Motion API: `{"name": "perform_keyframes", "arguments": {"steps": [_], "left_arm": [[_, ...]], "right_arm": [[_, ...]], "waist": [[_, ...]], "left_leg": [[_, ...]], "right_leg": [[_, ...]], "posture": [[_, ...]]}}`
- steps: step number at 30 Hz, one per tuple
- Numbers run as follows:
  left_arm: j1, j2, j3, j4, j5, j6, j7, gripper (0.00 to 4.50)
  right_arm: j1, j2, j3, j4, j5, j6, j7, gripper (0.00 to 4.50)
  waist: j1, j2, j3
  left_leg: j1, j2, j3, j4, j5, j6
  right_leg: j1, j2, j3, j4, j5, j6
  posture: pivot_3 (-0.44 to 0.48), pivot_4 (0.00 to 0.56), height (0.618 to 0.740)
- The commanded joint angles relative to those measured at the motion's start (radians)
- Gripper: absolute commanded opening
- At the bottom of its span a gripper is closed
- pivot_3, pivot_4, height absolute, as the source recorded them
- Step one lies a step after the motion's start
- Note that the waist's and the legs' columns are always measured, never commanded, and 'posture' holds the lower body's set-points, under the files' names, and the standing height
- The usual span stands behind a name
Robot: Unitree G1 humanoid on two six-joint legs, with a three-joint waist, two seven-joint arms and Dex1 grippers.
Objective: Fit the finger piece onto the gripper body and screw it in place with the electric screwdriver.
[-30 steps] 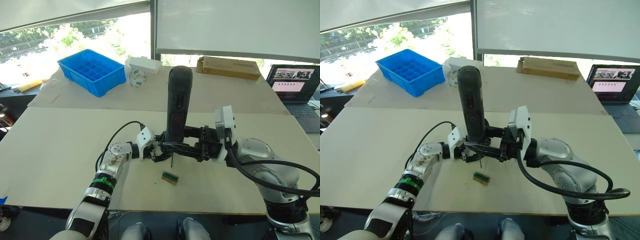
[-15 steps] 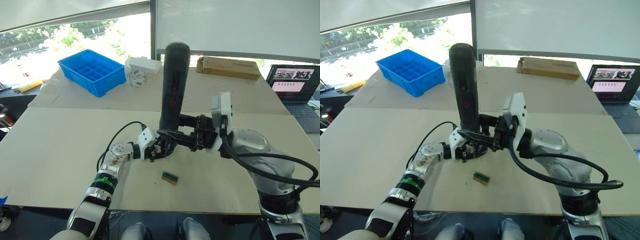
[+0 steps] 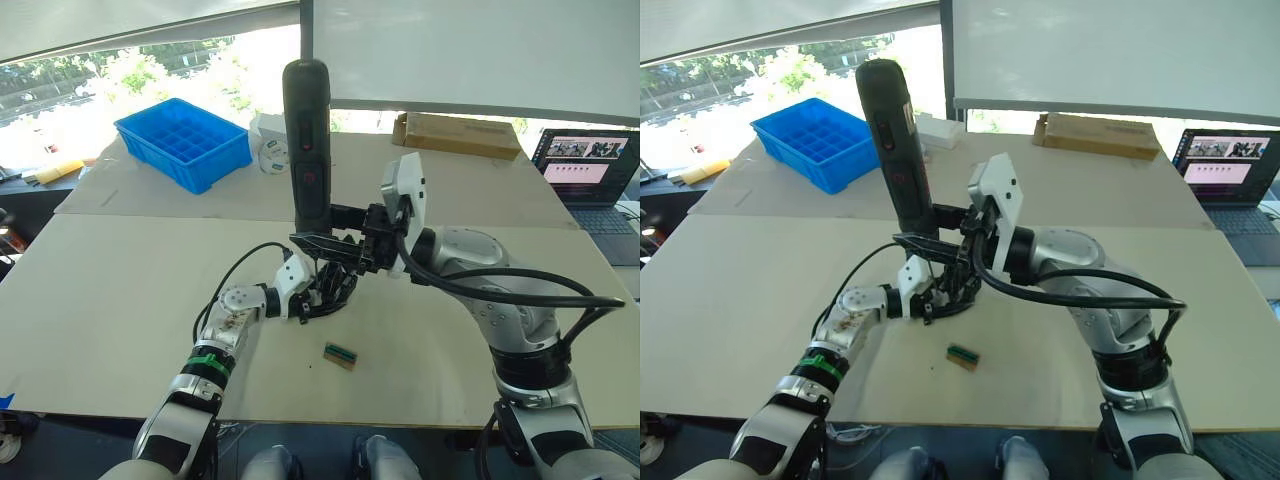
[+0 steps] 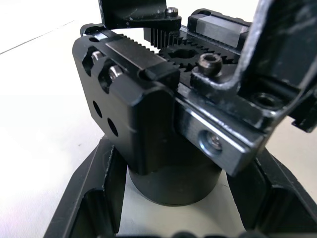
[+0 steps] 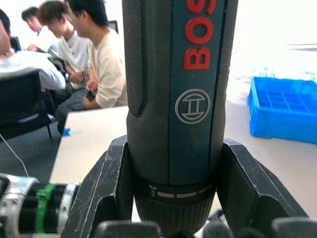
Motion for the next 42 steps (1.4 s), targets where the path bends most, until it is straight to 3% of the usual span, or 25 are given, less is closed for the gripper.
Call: {"name": "perform_keyframes", "arguments": {"steps": [1,42], "left_arm": [[0.010,0.006,0.007,-0.040,-0.011,0.001,0.001,2.31],[0.012,0.017,0.005,-0.051,-0.015,0.004,-0.007,2.31]], "right_arm": [[-0.039,0.012,-0.026,-0.012,-0.019,-0.057,0.011,1.92],[-0.038,0.071,-0.006,0.020,-0.153,-0.126,0.064,1.92]], "waist": [[-0.002,0.000,0.000],[-0.014,0.000,0.000]], "left_leg": [[0.000,0.000,0.000,0.000,0.000,0.000],[0.000,0.000,0.000,0.000,0.000,0.000]], "right_leg": [[0.000,0.000,0.000,0.000,0.000,0.000],[0.000,0.001,0.000,0.000,0.000,0.000]], "posture": [[0.000,0.150,0.738],[0.000,0.150,0.738]]}}
